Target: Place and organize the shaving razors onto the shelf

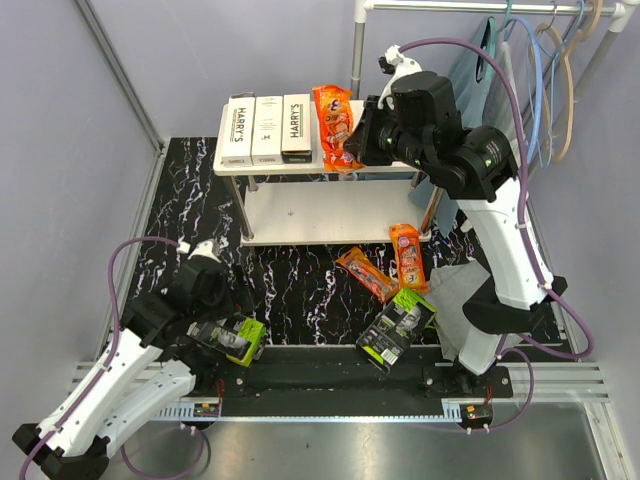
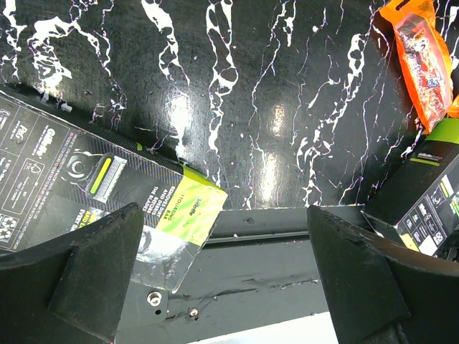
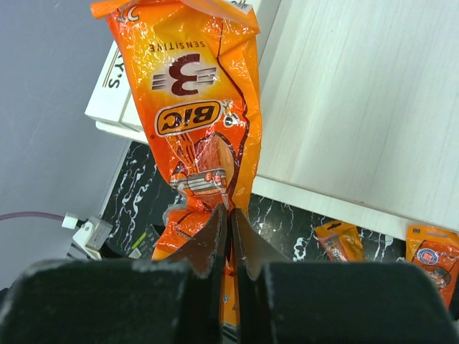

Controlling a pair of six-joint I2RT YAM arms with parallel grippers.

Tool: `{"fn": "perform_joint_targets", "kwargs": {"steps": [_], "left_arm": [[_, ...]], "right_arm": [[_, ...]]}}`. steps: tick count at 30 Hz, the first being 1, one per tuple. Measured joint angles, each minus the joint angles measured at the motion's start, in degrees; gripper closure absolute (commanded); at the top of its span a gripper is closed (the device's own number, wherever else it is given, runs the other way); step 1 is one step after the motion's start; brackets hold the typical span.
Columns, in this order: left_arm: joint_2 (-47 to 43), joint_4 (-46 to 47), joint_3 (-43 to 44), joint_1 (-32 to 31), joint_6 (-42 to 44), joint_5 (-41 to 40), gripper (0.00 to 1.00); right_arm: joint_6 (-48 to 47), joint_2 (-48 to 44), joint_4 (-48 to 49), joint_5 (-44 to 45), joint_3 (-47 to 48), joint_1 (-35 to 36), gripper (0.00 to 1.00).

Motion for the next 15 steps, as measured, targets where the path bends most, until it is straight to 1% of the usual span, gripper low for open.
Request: {"fn": "perform_joint_targets", "kwargs": {"steps": [7,15], "left_arm": [[0.63,-0.02,0.00,0.00,0.24,0.00,0.01],[1.16,-0.02,0.00,0.00,0.63,0.00,0.01]], "right_arm": [[-0.55,0.98,0.35,-1.07,0.15,-2.86,0.91],[-0.87,5.68,1.57,-3.65,0.24,-6.43,0.91]]}}
